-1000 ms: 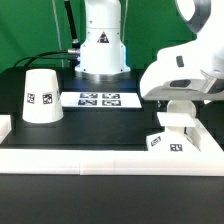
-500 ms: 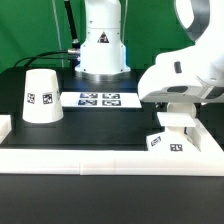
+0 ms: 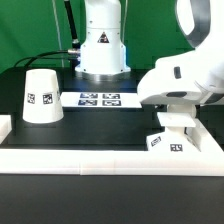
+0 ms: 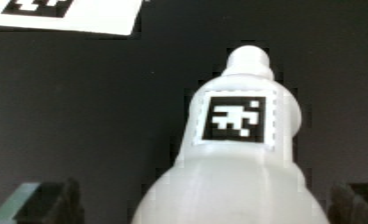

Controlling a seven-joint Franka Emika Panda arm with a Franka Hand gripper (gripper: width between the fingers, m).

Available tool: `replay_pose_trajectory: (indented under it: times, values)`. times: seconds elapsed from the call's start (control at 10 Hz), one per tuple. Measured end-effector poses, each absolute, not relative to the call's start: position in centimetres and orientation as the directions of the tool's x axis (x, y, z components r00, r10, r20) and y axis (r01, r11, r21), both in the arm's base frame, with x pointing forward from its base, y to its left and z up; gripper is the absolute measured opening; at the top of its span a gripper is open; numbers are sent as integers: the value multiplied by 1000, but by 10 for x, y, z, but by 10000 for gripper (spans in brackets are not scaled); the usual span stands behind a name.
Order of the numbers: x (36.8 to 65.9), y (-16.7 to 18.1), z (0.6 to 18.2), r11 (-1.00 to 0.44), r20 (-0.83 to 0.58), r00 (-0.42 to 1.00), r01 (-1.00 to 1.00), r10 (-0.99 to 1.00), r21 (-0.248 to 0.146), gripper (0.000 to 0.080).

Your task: Assemble lamp

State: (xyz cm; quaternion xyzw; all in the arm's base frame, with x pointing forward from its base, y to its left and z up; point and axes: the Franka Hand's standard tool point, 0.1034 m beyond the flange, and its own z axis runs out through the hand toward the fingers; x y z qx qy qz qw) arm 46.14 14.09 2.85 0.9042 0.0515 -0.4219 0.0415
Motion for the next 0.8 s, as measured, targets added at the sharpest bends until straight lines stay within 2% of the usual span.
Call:
replay_pose_trajectory:
  times: [0.8]
  values:
    - [455, 141, 11, -991, -754, 654, 127, 61, 31, 699]
